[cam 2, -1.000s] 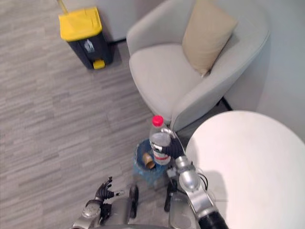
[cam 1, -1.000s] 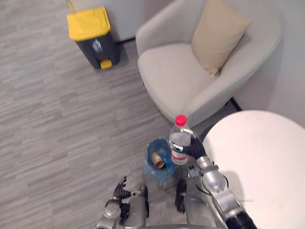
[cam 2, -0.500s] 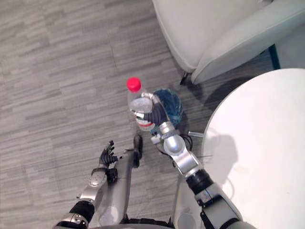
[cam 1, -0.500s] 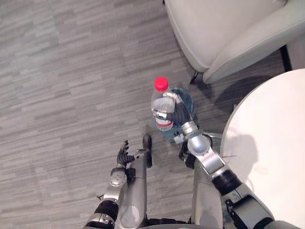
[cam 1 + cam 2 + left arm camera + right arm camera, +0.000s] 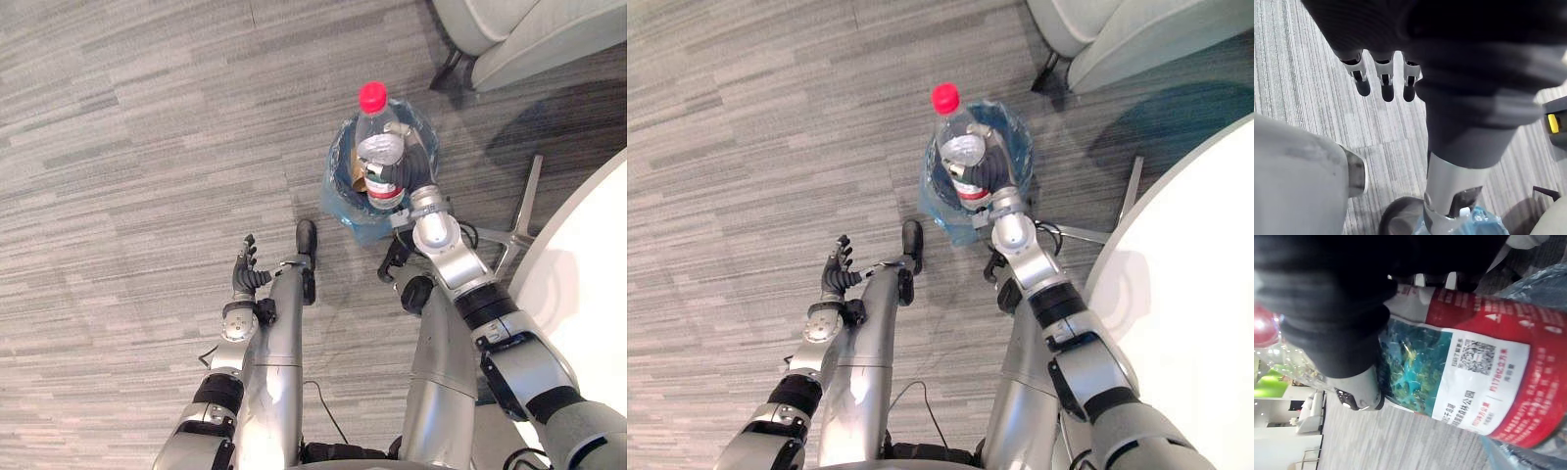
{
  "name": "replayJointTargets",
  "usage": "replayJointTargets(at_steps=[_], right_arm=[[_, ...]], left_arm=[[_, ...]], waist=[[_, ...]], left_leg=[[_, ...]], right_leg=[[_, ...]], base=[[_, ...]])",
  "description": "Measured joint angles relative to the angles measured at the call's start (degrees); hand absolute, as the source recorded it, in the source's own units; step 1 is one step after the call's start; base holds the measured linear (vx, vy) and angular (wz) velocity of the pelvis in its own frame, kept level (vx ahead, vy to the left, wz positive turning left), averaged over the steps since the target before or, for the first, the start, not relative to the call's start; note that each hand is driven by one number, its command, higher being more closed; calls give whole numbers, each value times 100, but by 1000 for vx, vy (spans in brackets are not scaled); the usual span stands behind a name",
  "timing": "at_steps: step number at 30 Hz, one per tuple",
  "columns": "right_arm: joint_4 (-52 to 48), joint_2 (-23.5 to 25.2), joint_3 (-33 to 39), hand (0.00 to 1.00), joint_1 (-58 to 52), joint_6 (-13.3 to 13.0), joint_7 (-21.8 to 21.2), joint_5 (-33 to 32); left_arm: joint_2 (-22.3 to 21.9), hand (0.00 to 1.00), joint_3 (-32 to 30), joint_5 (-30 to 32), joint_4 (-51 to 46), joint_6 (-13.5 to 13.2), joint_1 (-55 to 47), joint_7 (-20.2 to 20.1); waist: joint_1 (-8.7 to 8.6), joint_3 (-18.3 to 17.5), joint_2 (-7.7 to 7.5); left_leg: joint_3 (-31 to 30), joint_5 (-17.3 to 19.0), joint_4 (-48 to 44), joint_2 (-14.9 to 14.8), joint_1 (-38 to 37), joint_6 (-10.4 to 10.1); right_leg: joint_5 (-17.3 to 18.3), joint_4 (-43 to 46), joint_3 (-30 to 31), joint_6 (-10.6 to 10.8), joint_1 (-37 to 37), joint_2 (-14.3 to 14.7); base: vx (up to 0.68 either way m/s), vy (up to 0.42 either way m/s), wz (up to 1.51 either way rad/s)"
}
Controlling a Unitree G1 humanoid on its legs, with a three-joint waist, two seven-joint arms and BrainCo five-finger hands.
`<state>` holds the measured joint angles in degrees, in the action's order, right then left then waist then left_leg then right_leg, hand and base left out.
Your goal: Gather rubbish on tea table into small bin, then transfer packed bag to large trash can.
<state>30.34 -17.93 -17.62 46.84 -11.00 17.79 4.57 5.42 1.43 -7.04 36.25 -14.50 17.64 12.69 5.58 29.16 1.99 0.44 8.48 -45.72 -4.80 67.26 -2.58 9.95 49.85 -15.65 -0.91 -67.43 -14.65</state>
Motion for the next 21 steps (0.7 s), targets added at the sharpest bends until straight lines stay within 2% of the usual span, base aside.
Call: replayJointTargets(at_steps=[4,8,9,21], right_arm=[[354,12,112,100,158,33,94,-1],[665,21,119,100,289,45,96,-1],[665,20,133,0,290,45,98,-1],[777,68,195,0,347,90,110,89]], left_arm=[[-5,0,21,-26,-14,-12,170,-5],[-21,0,19,-133,-39,-99,195,-4],[-21,0,19,-133,-38,-99,195,-4],[-57,0,17,-141,-41,-106,195,0]], waist=[[137,1,2],[157,1,2],[152,1,2],[142,1,0]], left_leg=[[3,-21,-43,3,195,-9],[-4,-57,-47,14,302,1],[-2,-57,-47,16,303,1],[2,-64,-33,19,314,-3]], right_leg=[[17,80,17,11,-208,-19],[9,102,10,-3,-316,-36],[8,102,11,-5,-317,-39],[4,111,18,-11,-344,-42]], base=[[-21,-11,5],[-10,1,3],[0,0,0],[0,0,0]])
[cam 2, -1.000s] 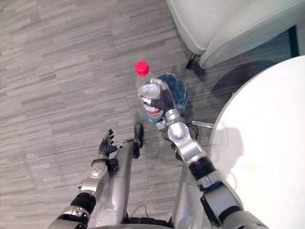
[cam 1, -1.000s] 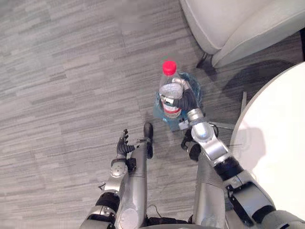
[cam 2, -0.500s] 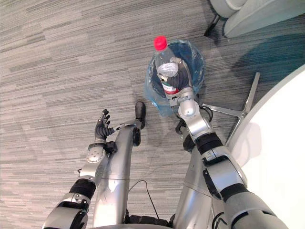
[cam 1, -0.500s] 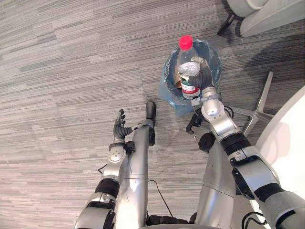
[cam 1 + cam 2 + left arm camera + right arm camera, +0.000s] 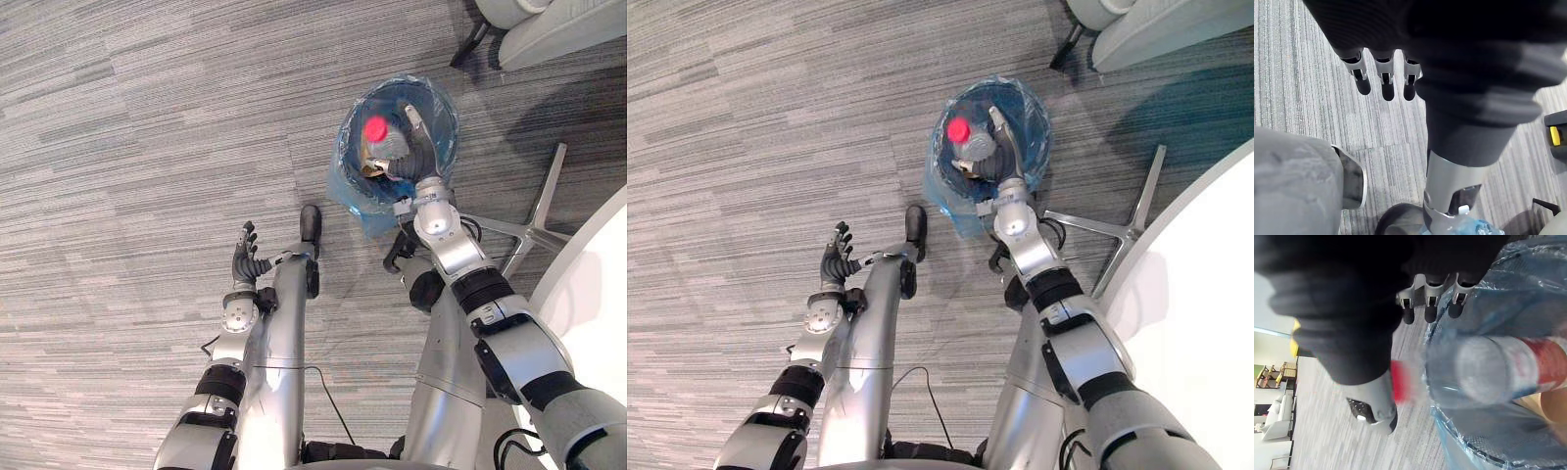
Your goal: Gather rubbish on tea table into small bin, then transfer packed bag to large trash can.
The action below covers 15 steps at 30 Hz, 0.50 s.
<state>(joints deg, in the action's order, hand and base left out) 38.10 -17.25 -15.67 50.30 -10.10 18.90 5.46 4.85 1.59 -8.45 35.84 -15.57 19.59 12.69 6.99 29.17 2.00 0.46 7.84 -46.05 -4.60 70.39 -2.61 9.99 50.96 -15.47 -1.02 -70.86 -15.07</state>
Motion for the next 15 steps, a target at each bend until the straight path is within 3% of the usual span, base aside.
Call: replayJointTargets(at_steps=[9,15], right_arm=[[-153,129,174,0,-128,47,230,199],[-1256,349,159,0,-754,27,237,199]], left_arm=[[-1,0,-34,2,18,13,0,22],[65,0,-247,4,26,96,-55,43]], waist=[[-34,-3,-12],[-157,-1,-197]], left_leg=[[-17,-59,38,-7,-37,-23],[-22,-117,197,-66,-233,-79]], right_leg=[[-6,-20,-12,-7,26,14],[-17,-159,-26,-18,183,105]], base=[[0,0,0],[-17,-3,-4]])
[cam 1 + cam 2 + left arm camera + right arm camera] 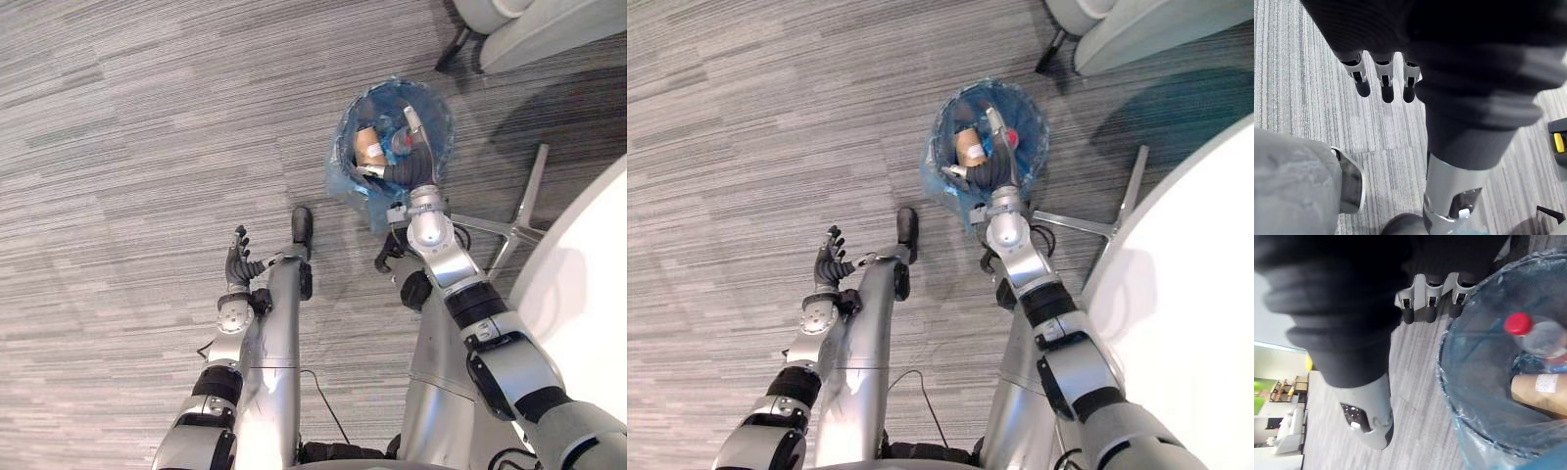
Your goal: Gather rubbish on tea table into small bin, then transfer packed bag to large trash can.
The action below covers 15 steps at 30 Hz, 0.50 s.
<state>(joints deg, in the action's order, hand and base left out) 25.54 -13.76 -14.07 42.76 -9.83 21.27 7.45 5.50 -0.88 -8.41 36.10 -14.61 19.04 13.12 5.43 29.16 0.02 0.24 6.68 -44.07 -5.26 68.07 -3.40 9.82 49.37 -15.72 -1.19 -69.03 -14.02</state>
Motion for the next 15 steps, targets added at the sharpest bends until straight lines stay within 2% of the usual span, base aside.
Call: replayJointTargets(at_steps=[4,8,15], right_arm=[[-621,100,-4,0,-421,-96,-3,8],[-1052,213,-164,0,-704,-121,-20,278],[-1155,242,-473,0,-1072,-164,-157,862]], left_arm=[[30,0,-3,9,13,62,-5,67],[22,0,-65,12,27,74,-27,66],[-87,0,-103,22,35,96,-26,66]], waist=[[-49,0,-5],[-147,0,-9],[-155,1,-11]], left_leg=[[3,1,48,-74,-126,-4],[24,-50,202,-103,-248,-82],[39,-56,275,-223,-469,-102]], right_leg=[[-3,-86,-9,-5,134,89],[-3,-171,-18,-5,212,148],[-5,-291,-43,-9,438,275]], base=[[-20,-8,-8],[-2,-7,-2],[4,-16,-7]])
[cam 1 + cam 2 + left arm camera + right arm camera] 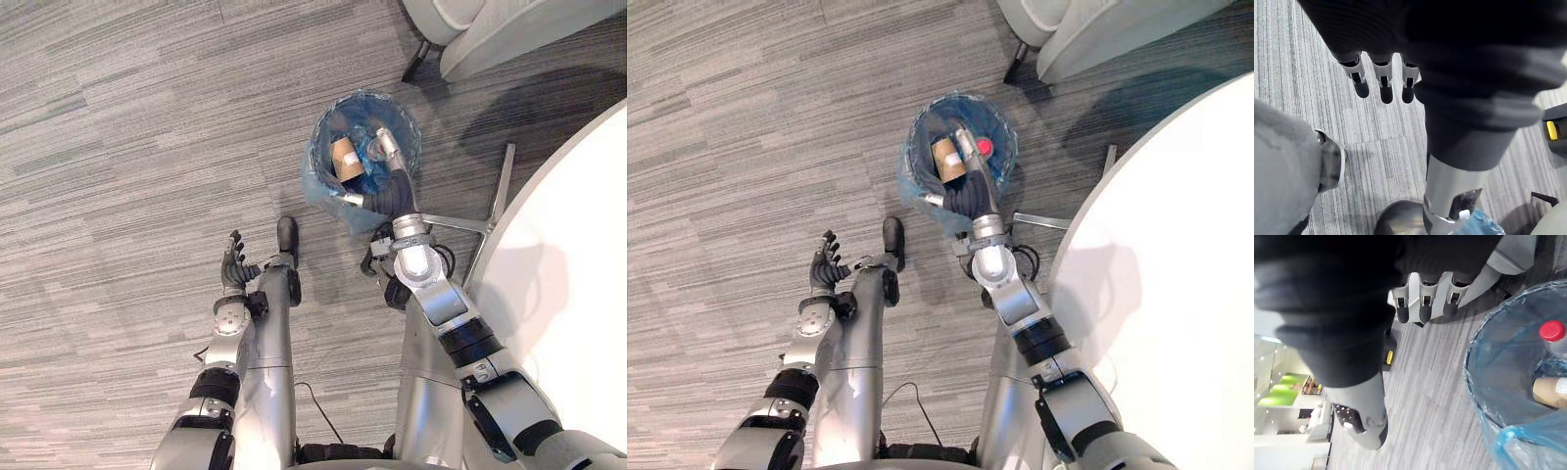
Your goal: Gather rubbish on tea table into small bin, then transfer packed bag to large trash can.
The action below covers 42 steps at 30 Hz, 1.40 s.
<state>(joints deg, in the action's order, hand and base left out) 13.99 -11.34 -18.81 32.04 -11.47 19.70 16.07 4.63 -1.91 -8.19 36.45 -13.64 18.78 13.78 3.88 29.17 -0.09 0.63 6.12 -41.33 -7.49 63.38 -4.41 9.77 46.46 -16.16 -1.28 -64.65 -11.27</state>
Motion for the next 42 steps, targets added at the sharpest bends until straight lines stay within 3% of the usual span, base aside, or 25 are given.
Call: replayJointTargets(at_steps=[9,14,21,28,33,40,41,42], right_arm=[[110,78,-275,0,-328,79,-77,1183],[771,110,-429,0,-79,186,-62,1696],[1794,104,-585,0,263,402,-63,2063],[2753,129,-652,0,676,739,-11,2186],[3161,75,-501,0,934,961,204,2185],[3485,10,-376,0,1164,1092,327,2174],[3533,14,-377,100,1210,1098,326,2172],[3575,19,-379,100,1228,1104,325,2168]], left_arm=[[-57,0,129,79,39,-3,-1,19],[-48,0,152,112,133,-37,-1,98],[-49,0,172,111,140,-78,1,139],[-95,0,177,102,152,-149,107,149],[-127,0,173,31,188,-201,170,154],[-161,0,170,-37,159,-260,269,186],[-160,0,171,-93,141,-260,269,186],[-160,0,169,-116,132,-260,269,186]], waist=[[6,-20,-172],[25,-93,-295],[34,-97,-292],[182,-125,-282],[191,-232,-171],[293,-235,-163],[299,-235,-163],[300,-235,-163]], left_leg=[[67,2,192,-38,-270,6],[109,0,248,-28,-288,4],[101,-3,270,-26,-261,-1],[67,-9,267,-10,-88,-2],[-43,-48,210,84,207,21],[-171,-70,111,154,422,-1],[-189,-71,108,157,435,-2],[-199,-71,108,157,442,-2]], right_leg=[[-90,-263,-35,-131,291,45],[-124,-294,-28,-188,295,19],[-129,-297,-45,-197,283,19],[-126,-234,-62,-203,101,4],[-78,-95,-106,-186,-161,-92],[84,131,-198,-163,-359,-186],[104,135,-217,-147,-361,-194],[108,135,-231,-146,-361,-197]], base=[[-1,3,-3],[3,6,2],[0,0,0],[0,-2,1],[2,2,13],[-9,-18,12],[-19,-20,8],[-15,-15,7]])
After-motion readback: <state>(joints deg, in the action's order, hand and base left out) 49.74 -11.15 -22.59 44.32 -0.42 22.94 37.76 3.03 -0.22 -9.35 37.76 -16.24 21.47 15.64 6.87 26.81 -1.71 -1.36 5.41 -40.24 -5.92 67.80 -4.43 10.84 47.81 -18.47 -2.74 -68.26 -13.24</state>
